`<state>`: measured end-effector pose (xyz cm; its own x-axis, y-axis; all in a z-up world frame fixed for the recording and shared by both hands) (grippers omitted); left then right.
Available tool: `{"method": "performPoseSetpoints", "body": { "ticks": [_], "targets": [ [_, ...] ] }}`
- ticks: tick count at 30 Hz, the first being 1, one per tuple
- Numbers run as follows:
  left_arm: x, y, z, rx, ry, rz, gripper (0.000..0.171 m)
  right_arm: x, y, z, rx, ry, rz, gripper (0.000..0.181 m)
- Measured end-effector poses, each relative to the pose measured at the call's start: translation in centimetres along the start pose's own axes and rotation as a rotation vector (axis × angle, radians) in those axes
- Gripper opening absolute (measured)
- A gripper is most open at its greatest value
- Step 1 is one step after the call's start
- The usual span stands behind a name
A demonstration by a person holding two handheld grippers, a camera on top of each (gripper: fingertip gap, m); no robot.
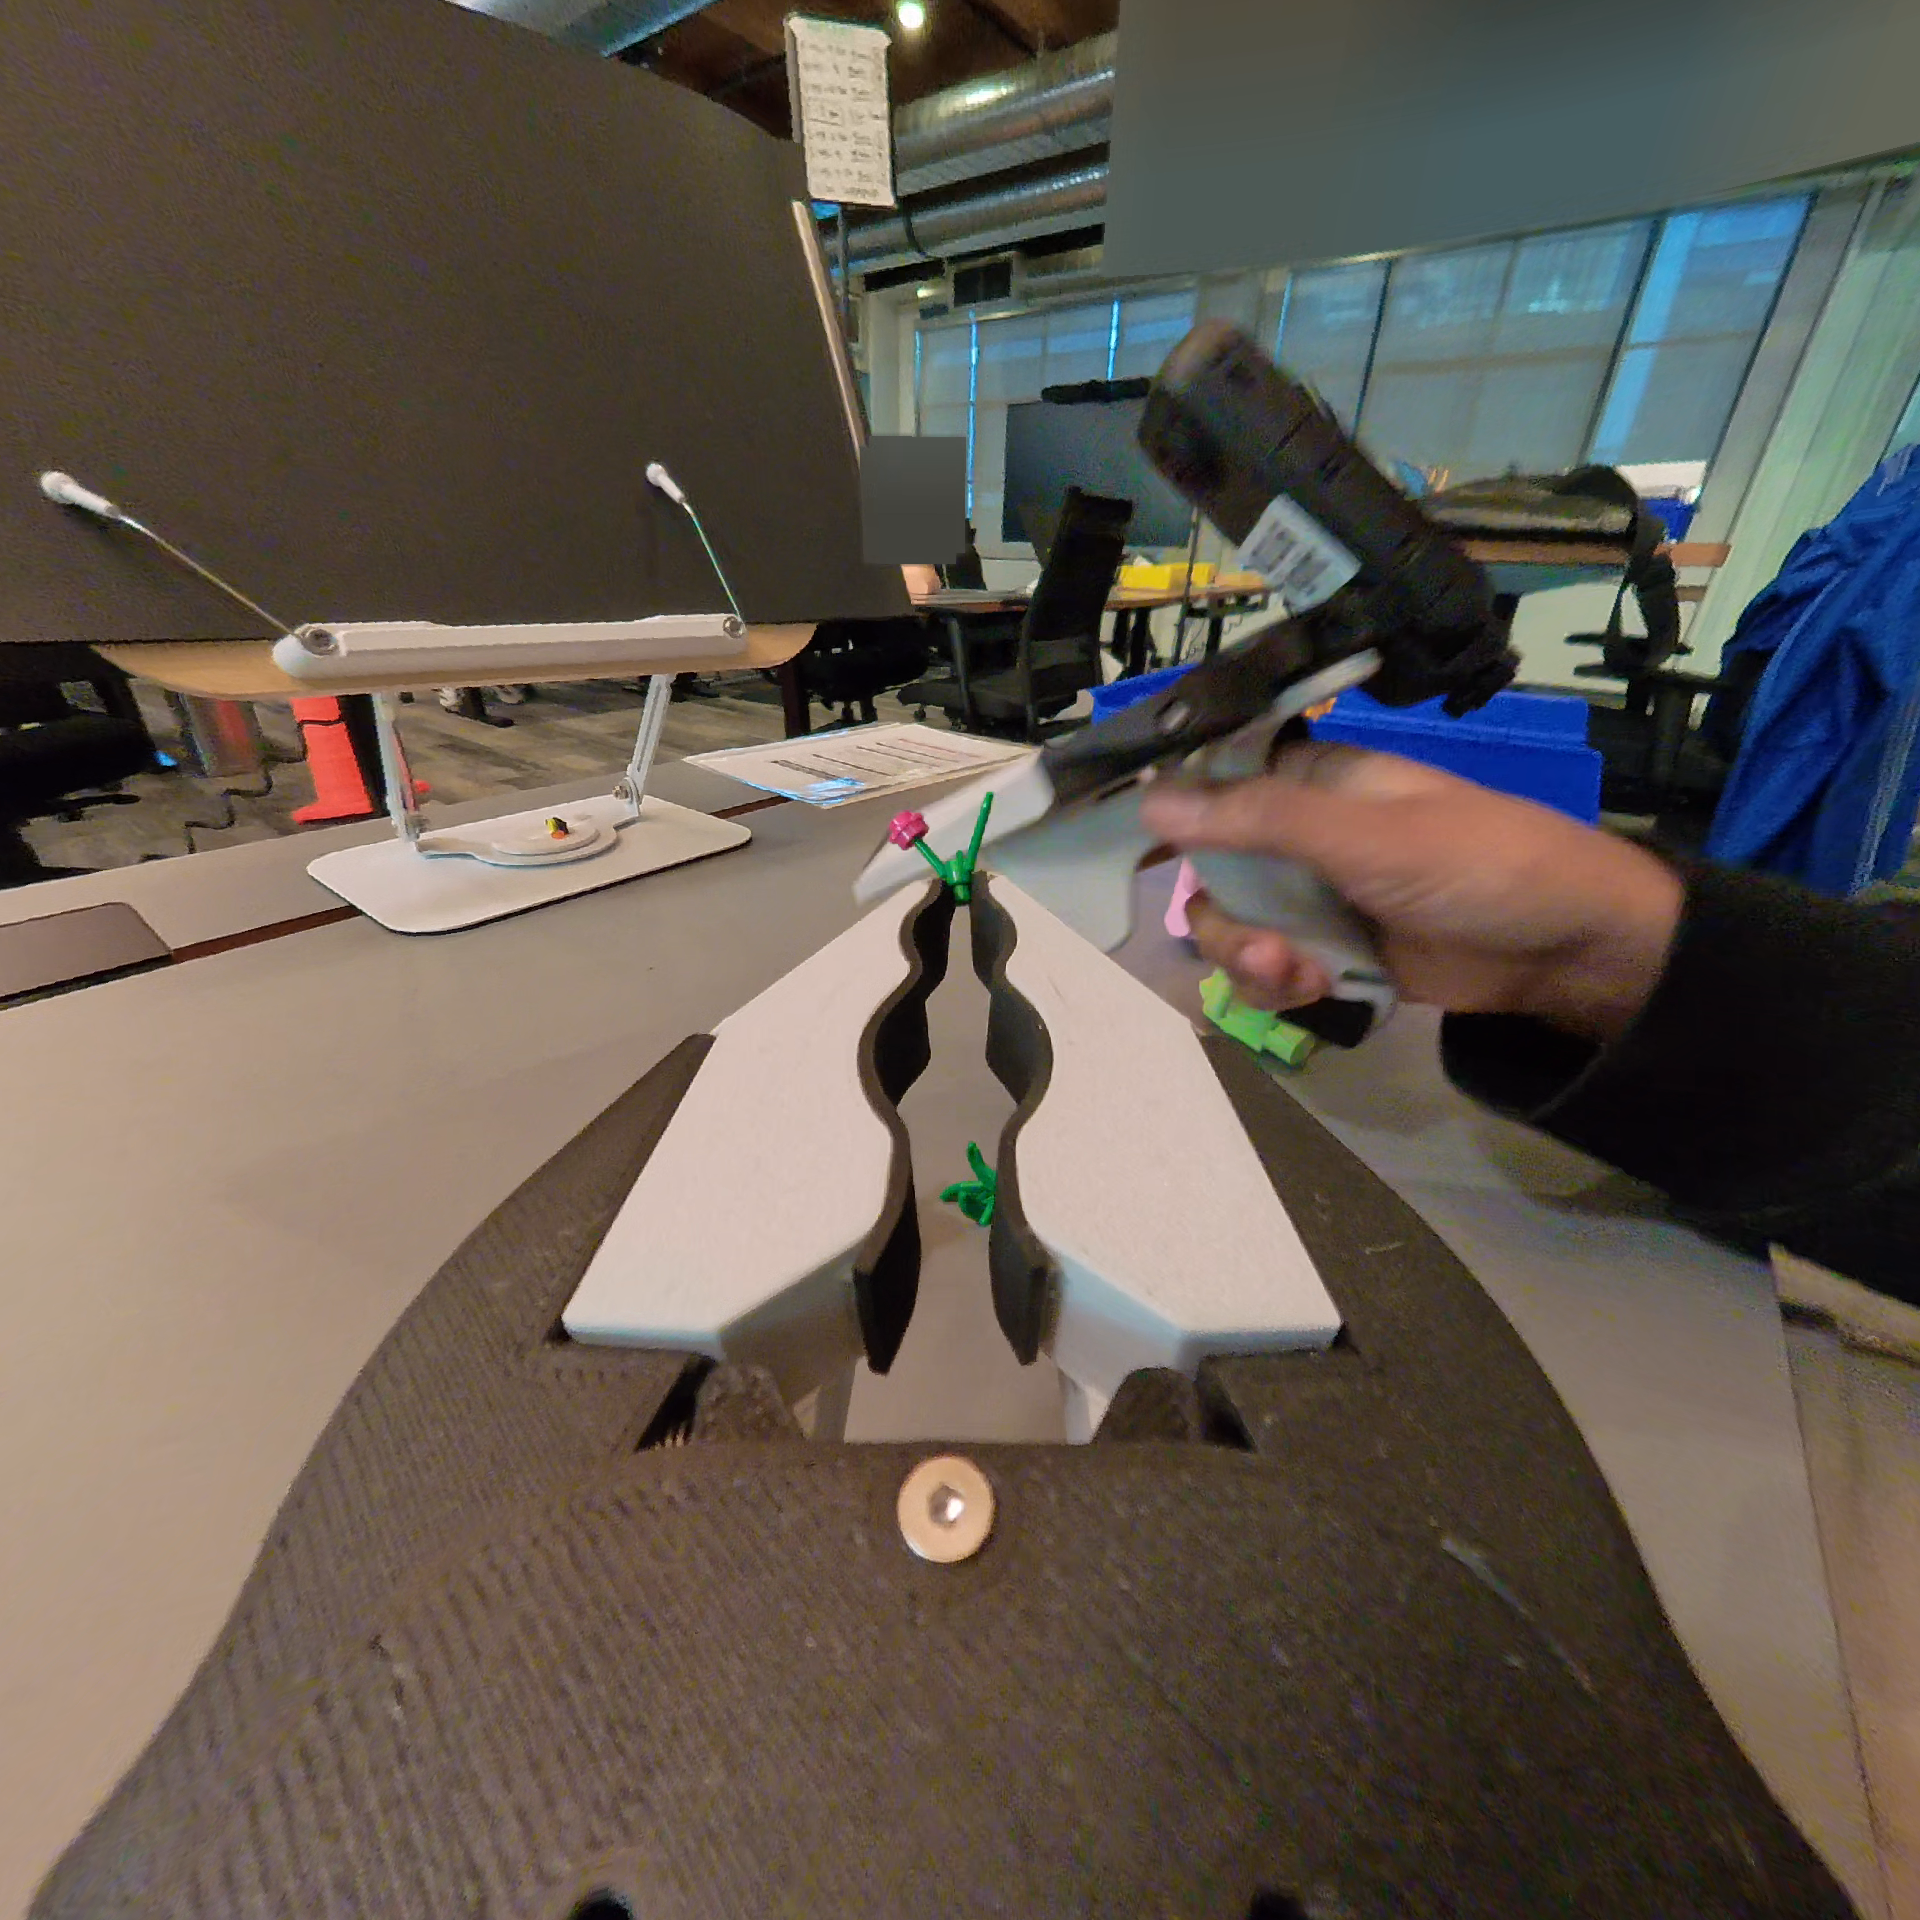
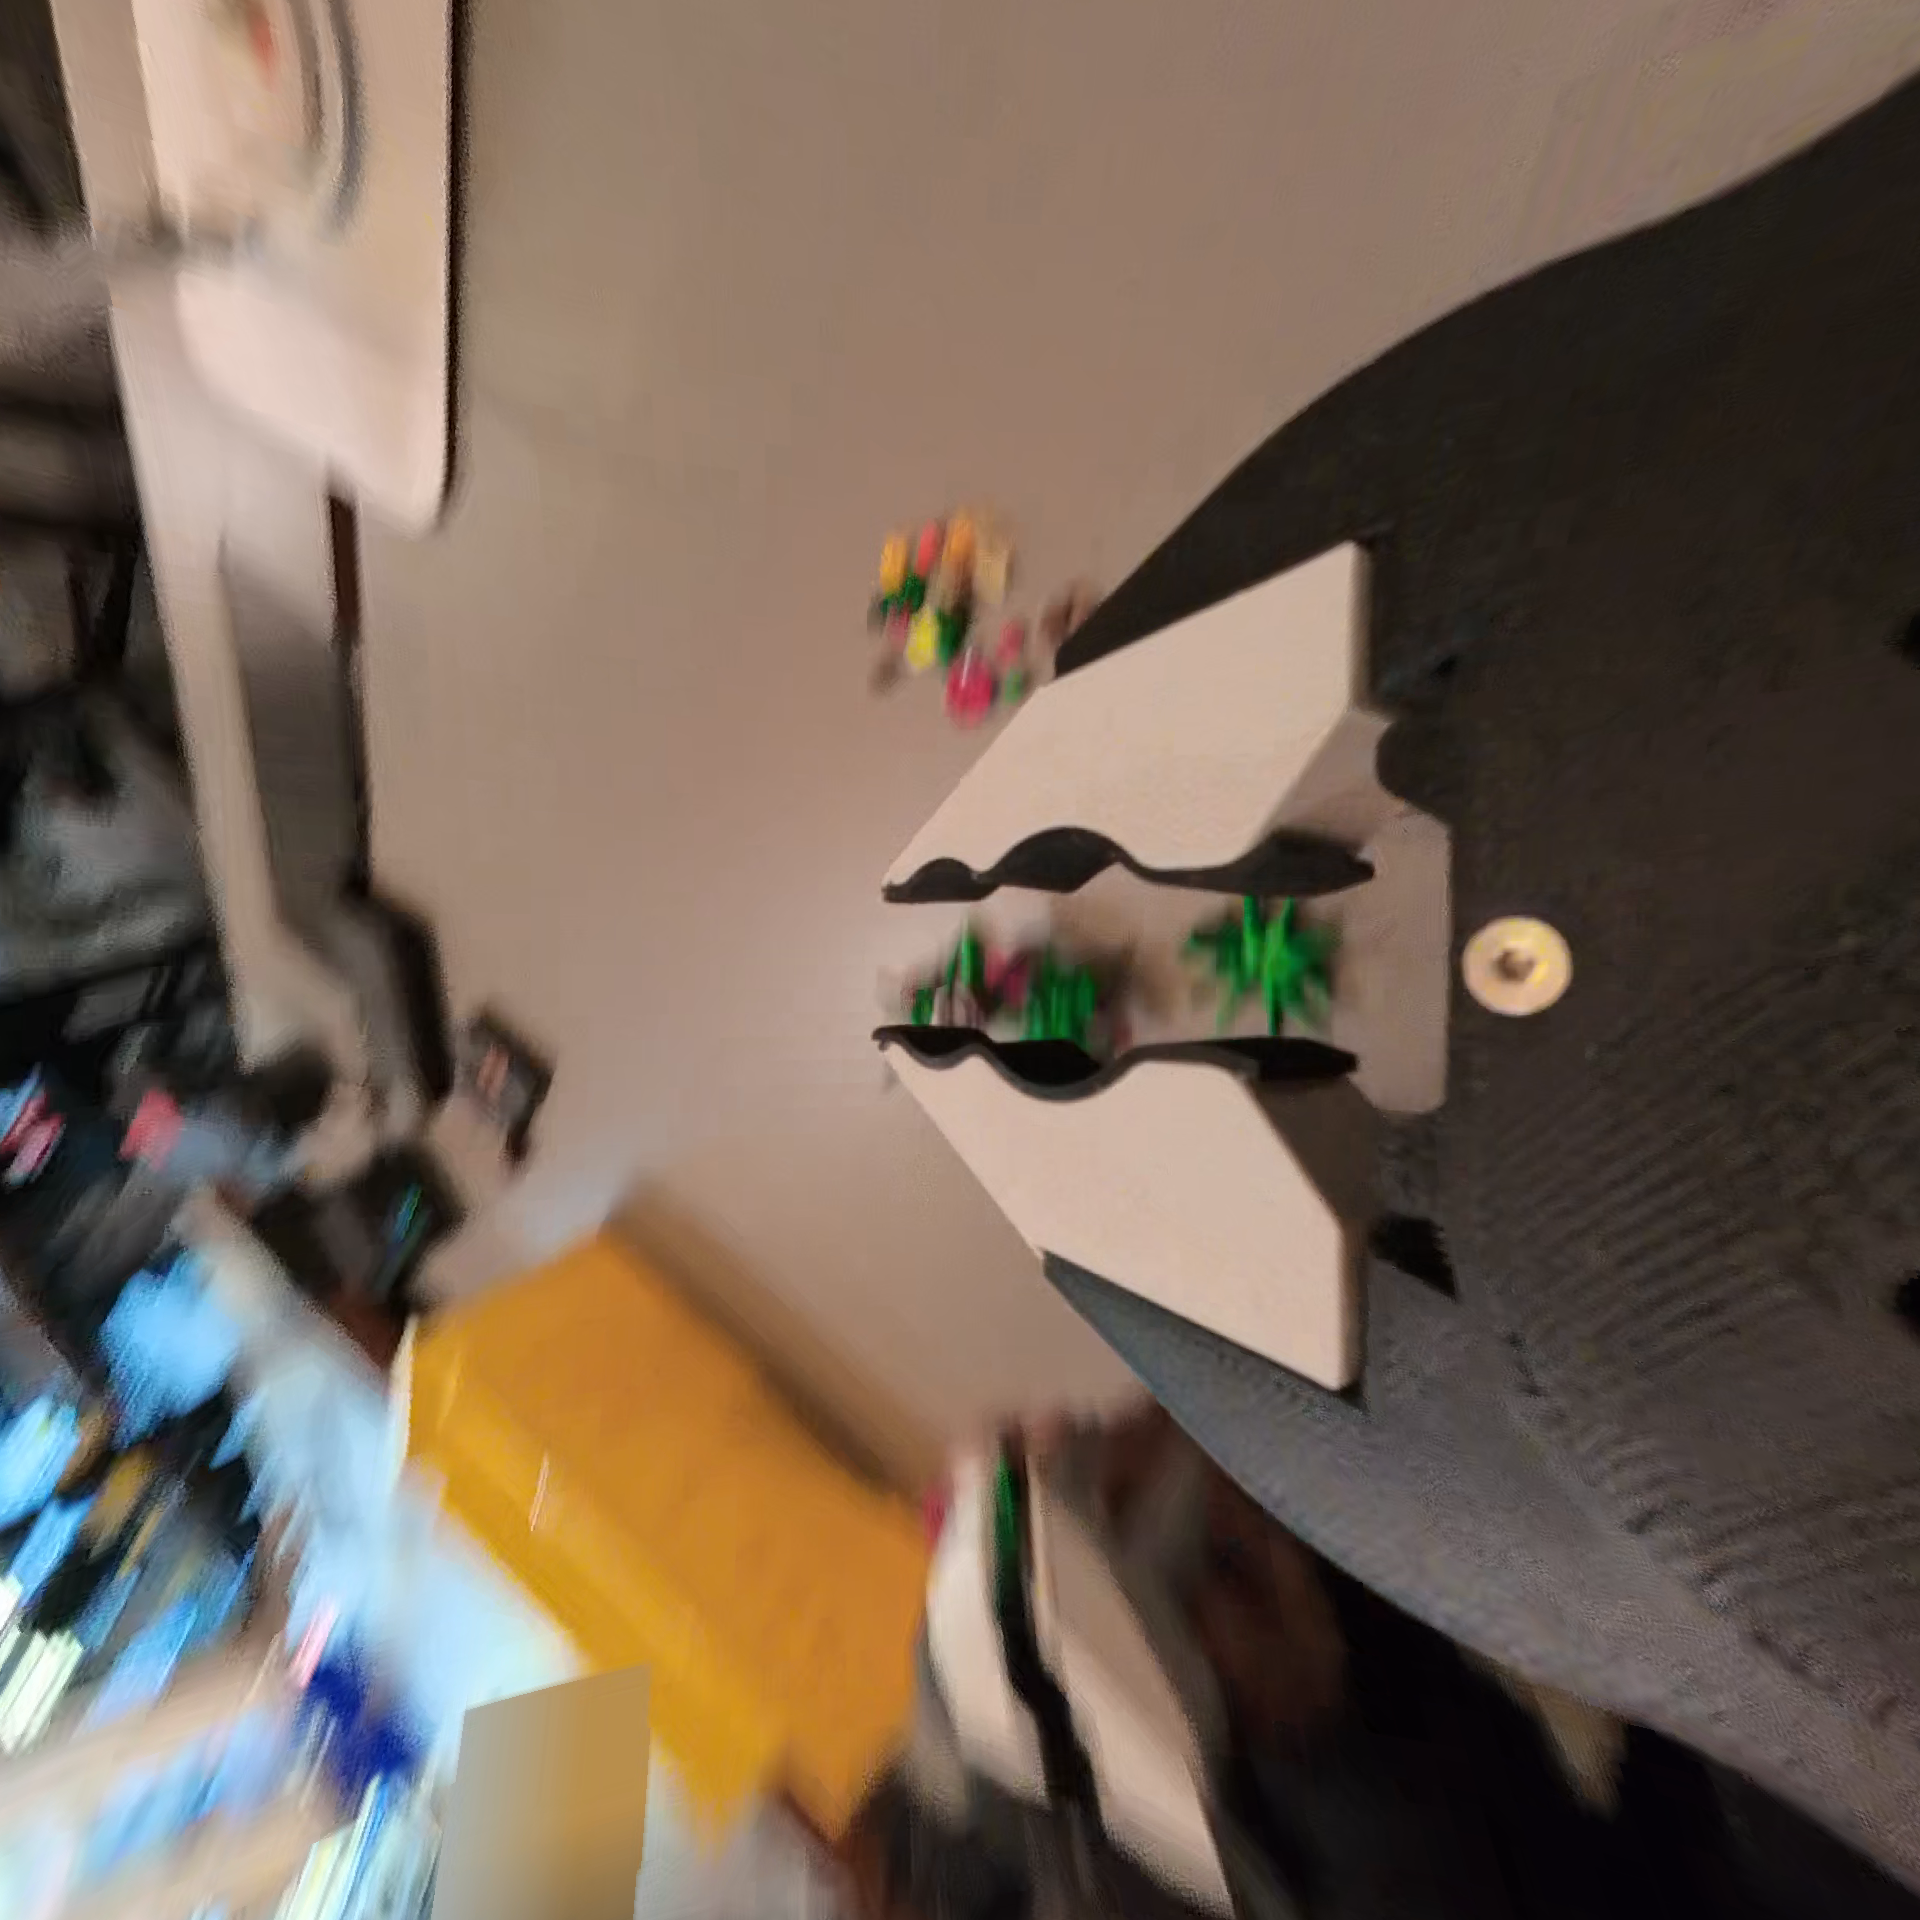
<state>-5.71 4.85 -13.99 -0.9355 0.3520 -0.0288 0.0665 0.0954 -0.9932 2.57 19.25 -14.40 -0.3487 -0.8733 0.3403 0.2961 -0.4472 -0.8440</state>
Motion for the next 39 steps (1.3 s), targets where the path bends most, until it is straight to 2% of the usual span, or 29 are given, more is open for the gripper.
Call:
{"method": "performPoseSetpoints", "body": {
  "ticks": [3, 4, 6, 9, 12, 17, 19, 22, 24, 25, 27, 29, 32, 35, 37, 39],
  "targets": [
    [-0.4, 0.2, -0.2, 0.023, 0.0, -0.047, 0.0, 4.1, -1.3, 3.2, -0.126, -0.462, -0.111, 0.02],
    [-0.6, 0.3, -0.3, 0.032, -0.001, -0.068, 0.0, 4.8, -1.5, 4.0, -0.149, -0.545, -0.133, 0.019],
    [-0.9, 0.4, -0.4, 0.05, -0.004, -0.124, 0.0, 5.6, -1.3, 4.6, -0.123, -0.6, -0.119, 0.021],
    [-1.5, 0.6, -0.6, 0.076, -0.011, -0.228, 0.0, 6.0, -0.3, 4.3, -0.033, -0.552, -0.035, 0.022],
    [-2.2, 0.8, -0.8, 0.083, -0.014, -0.303, 0.0, 6.0, 0.2, 4.1, -0.007, -0.516, -0.001, 0.019],
    [-2.5, 0.7, -0.8, 0.08, -0.008, -0.312, 0.0, 6.1, 0.8, 4.0, 0.039, -0.497, 0.053, 0.005],
    [-2.4, 0.6, -0.8, 0.071, -0.01, -0.302, 0.0, 6.3, 0.7, 4.0, 0.027, -0.485, 0.069, 0.005],
    [-2.1, -0.1, -0.8, 0.051, -0.009, -0.24, 0.0, 6.4, 0.1, 4.1, -0.05, -0.466, 0.058, 0.004],
    [-2.5, 0.4, -0.9, 0.116, 0.066, -0.239, 0.0, 5.8, -1.7, 5.2, -0.255, -0.445, -0.037, 0.004],
    [-2.6, 0.9, -0.9, 0.132, 0.047, -0.281, 0.0, 4.9, -3.0, 6.2, -0.351, -0.452, -0.098, 0.004],
    [-2.8, 1.0, -1.1, 0.113, 0.019, -0.299, 0.0, 3.5, -4.7, 7.3, -0.398, -0.431, -0.124, 0.004],
    [-2.8, 0.6, -1.3, 0.093, 0.017, -0.252, 0.0, 2.4, -4.8, 6.4, -0.312, -0.309, -0.08, 0.005],
    [-2.4, 1.1, -1.2, 0.101, 0.003, -0.254, 0.0, 0.0, -3.4, 3.3, -0.204, -0.093, -0.089, 0.005],
    [-2.3, 0.8, -1.1, 0.084, -0.002, -0.25, 0.0, -3.2, -0.3, -0.6, -0.028, 0.13, -0.089, 0.005],
    [-2.2, 0.9, -1.0, 0.08, -0.002, -0.25, 0.0, -4.5, 1.9, -2.5, 0.11, 0.214, -0.078, 0.005],
    [-2.2, 1.1, -1.0, 0.088, -0.005, -0.265, 0.0, -5.1, 3.1, -3.2, 0.161, 0.271, -0.034, 0.005]
  ]
}}
Point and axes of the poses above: each gripper's, where its closed fingertips meet, z back along the fingers, y out of its underside, x = y × z across the jaws, the point moved 7 cm from there along z, back along the fingers
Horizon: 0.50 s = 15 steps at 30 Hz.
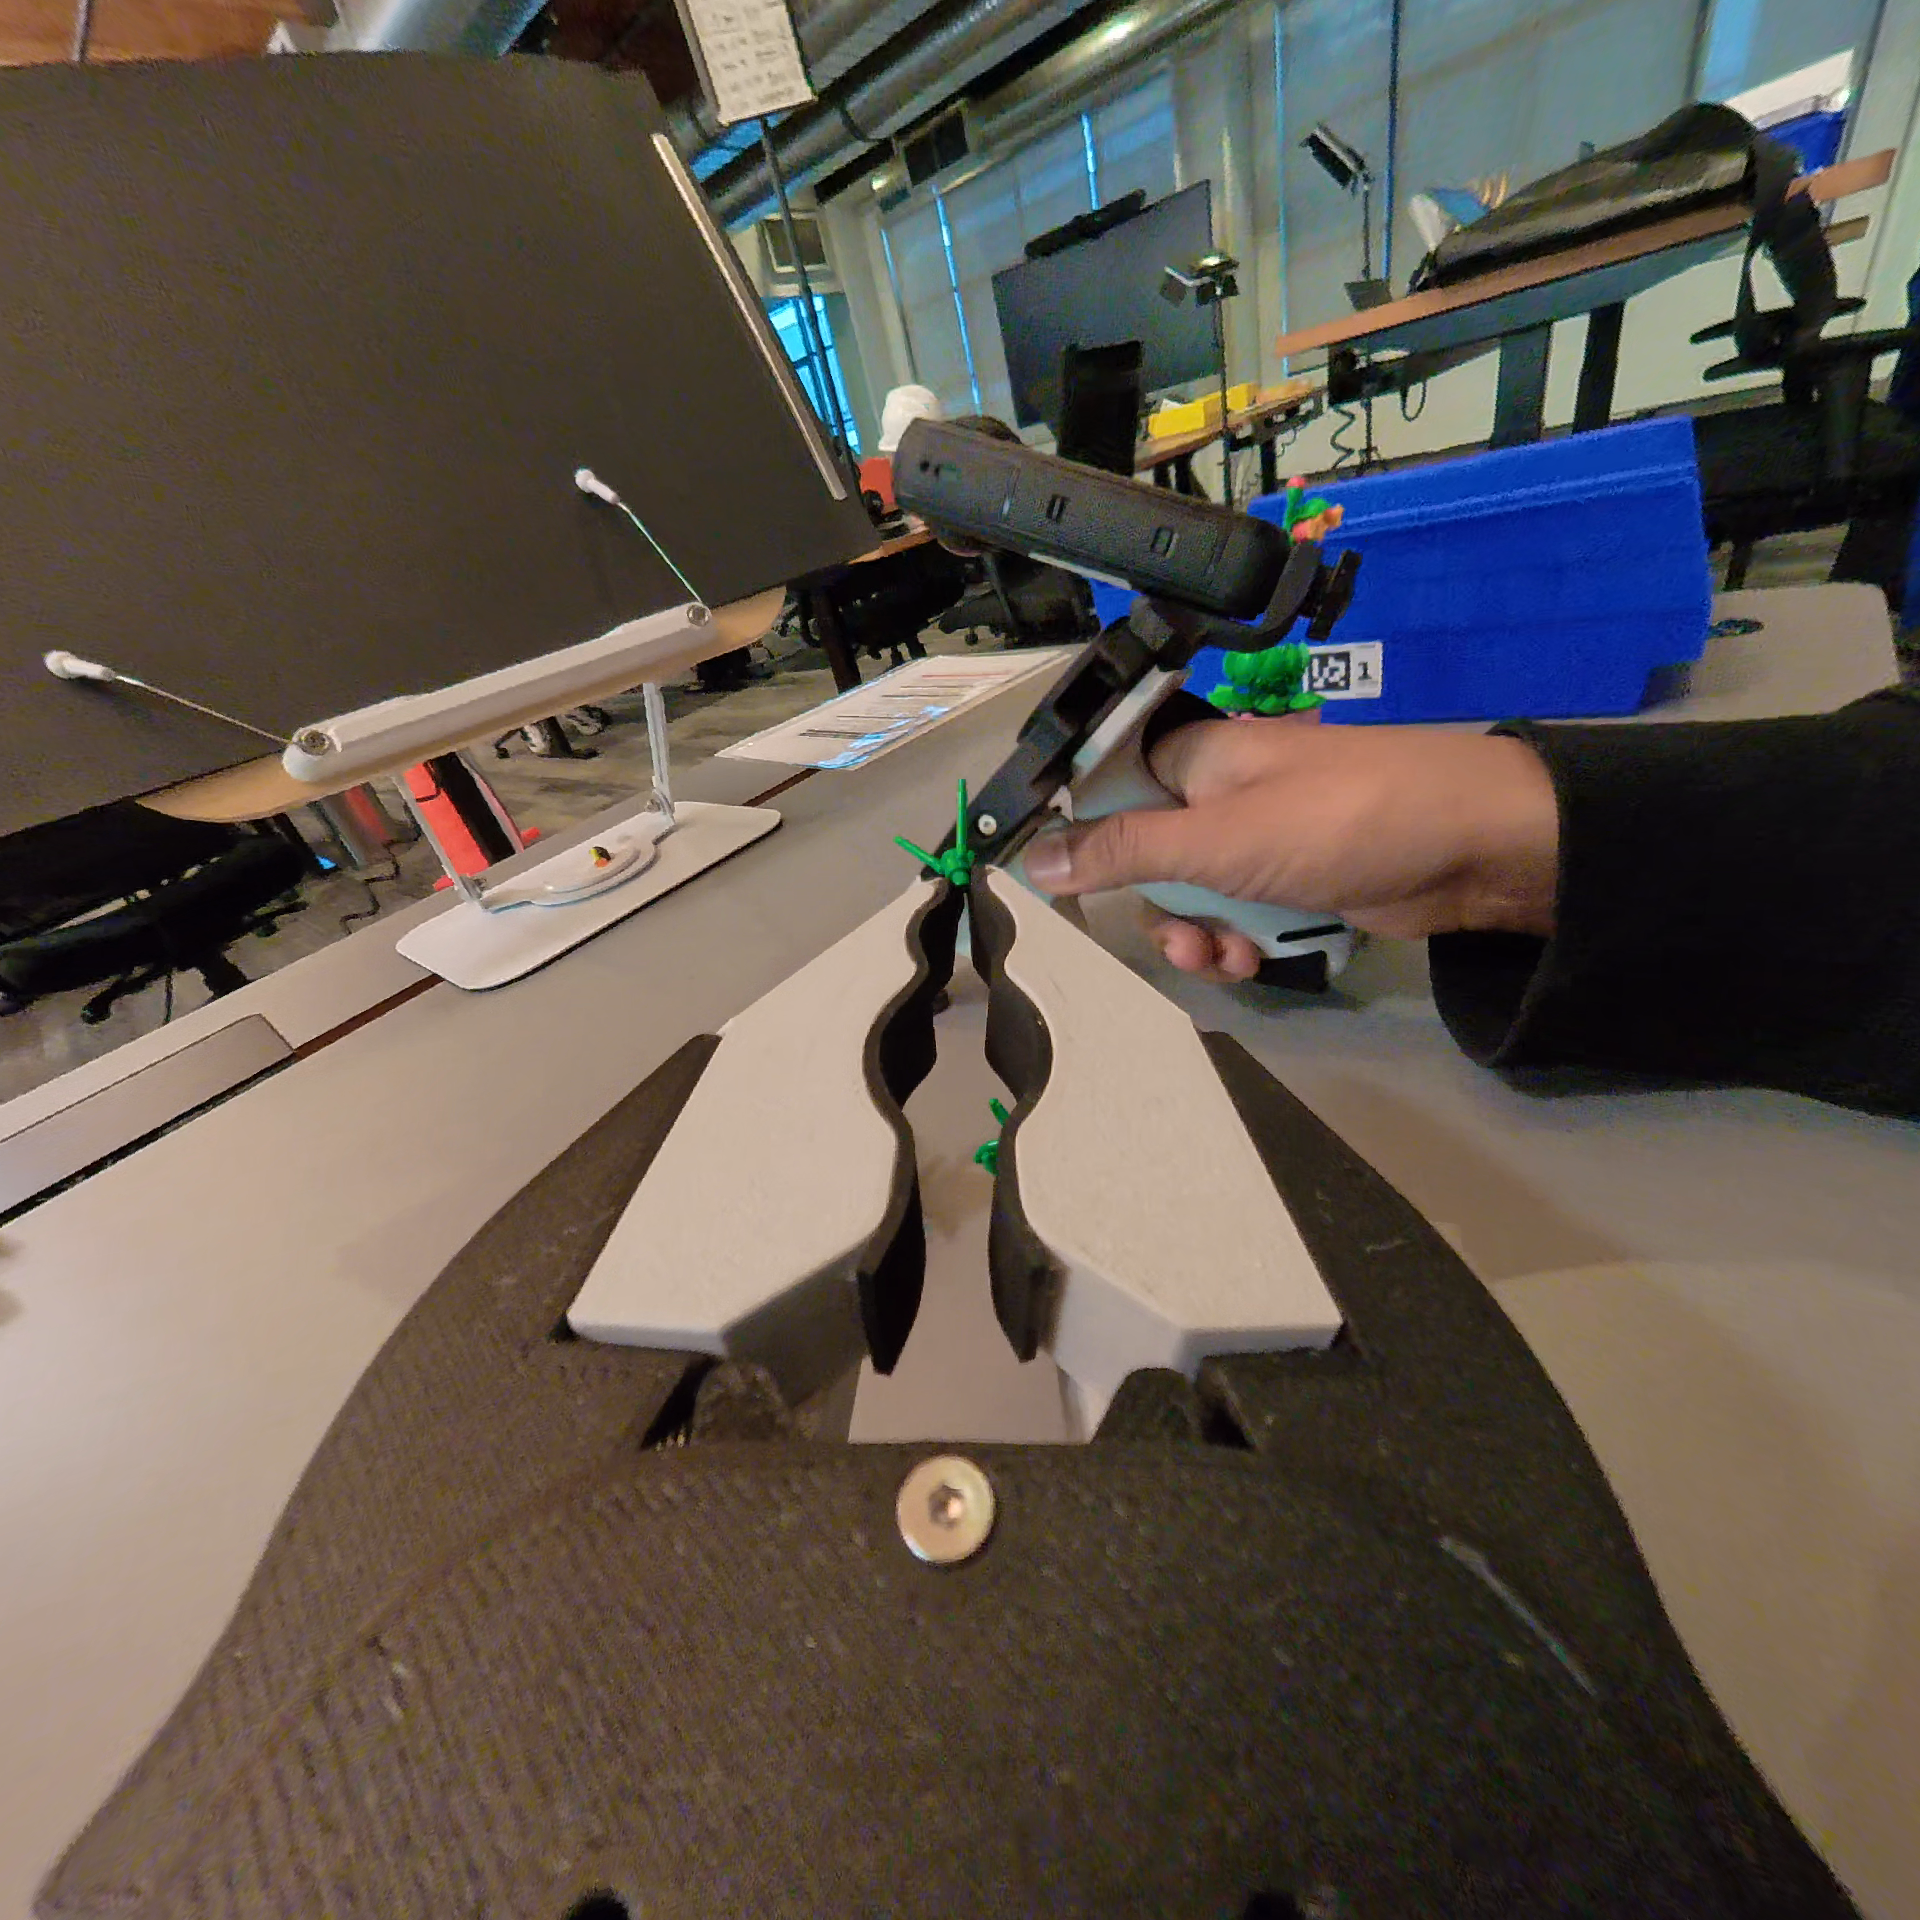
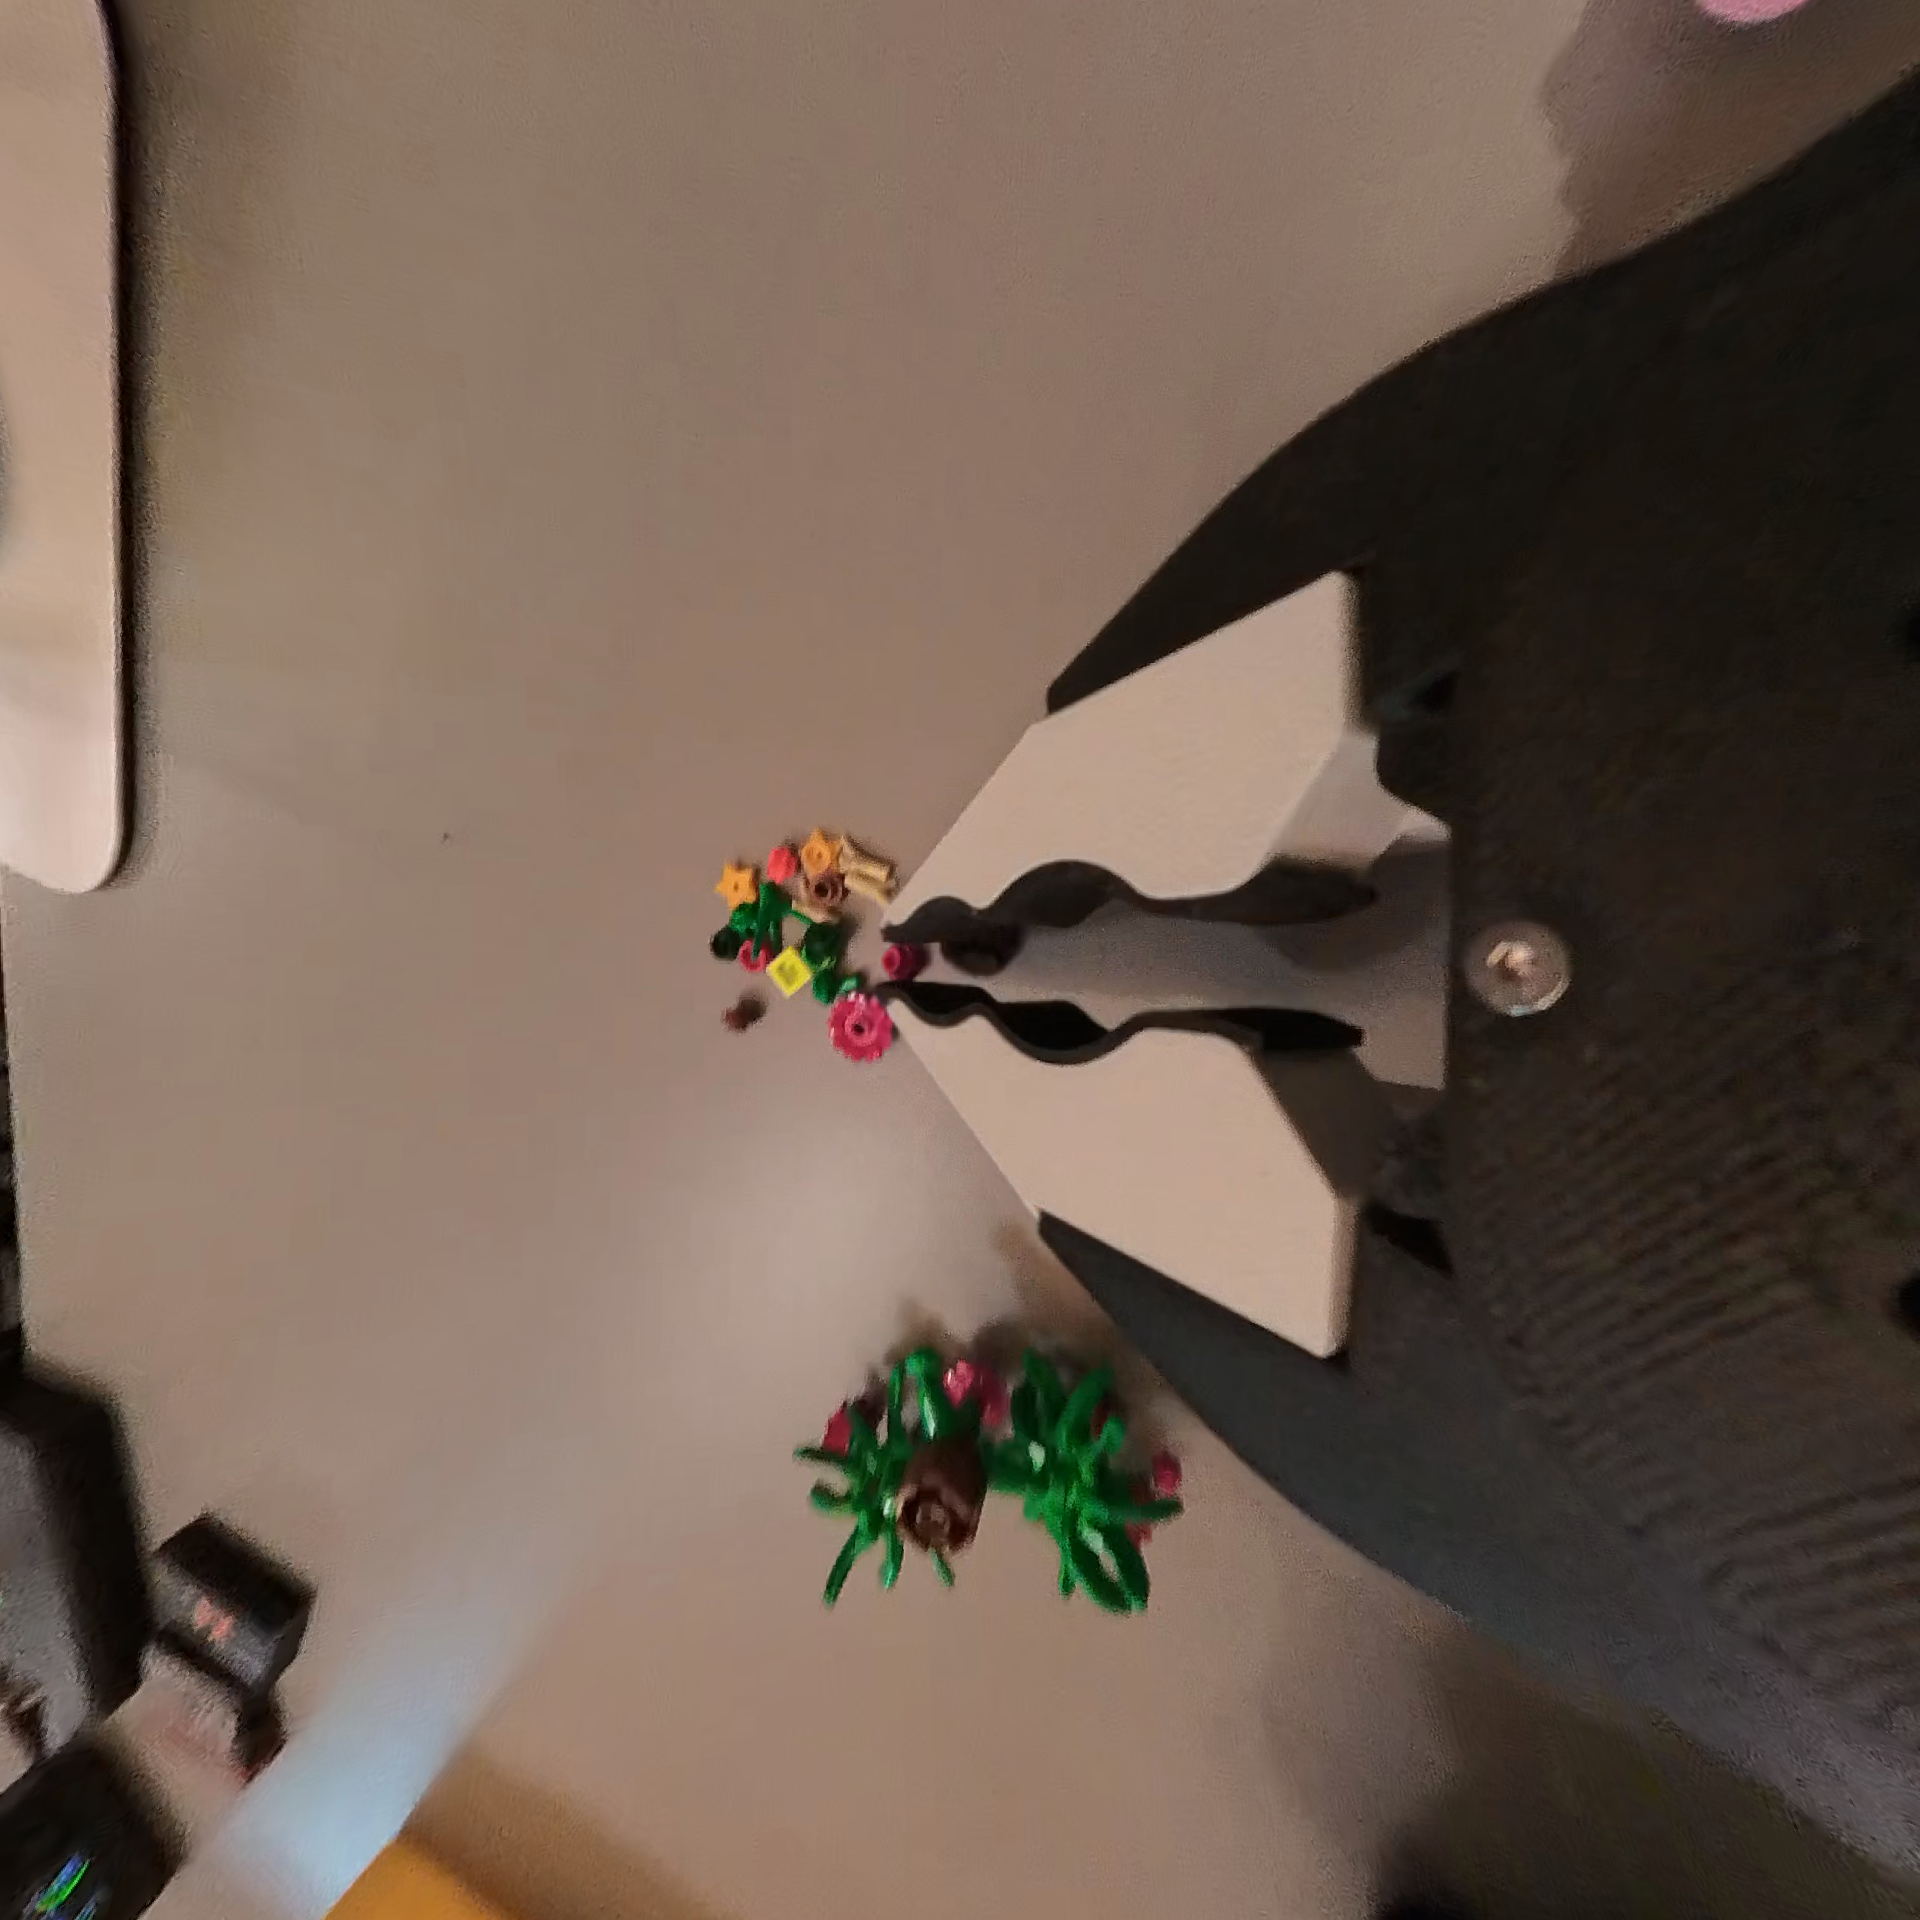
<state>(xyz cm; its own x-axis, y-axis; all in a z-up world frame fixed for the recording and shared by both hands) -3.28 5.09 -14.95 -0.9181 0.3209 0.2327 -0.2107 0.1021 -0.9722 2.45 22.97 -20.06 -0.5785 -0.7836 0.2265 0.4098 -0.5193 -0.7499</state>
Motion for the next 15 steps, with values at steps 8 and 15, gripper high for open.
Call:
{"method": "performPoseSetpoints", "body": {
  "ticks": [8, 15],
  "targets": [
    [0.1, 0.2, 0.1, 0.001, -0.002, 0.011, 0.0, -0.2, 0.0, -0.1, -0.006, 0.031, 0.022, 0.013],
    [0.3, 0.2, 0.1, 0.002, -0.005, 0.028, 0.0, 3.0, -3.0, 5.8, -0.306, -0.312, -0.078, 0.005]
  ]
}}
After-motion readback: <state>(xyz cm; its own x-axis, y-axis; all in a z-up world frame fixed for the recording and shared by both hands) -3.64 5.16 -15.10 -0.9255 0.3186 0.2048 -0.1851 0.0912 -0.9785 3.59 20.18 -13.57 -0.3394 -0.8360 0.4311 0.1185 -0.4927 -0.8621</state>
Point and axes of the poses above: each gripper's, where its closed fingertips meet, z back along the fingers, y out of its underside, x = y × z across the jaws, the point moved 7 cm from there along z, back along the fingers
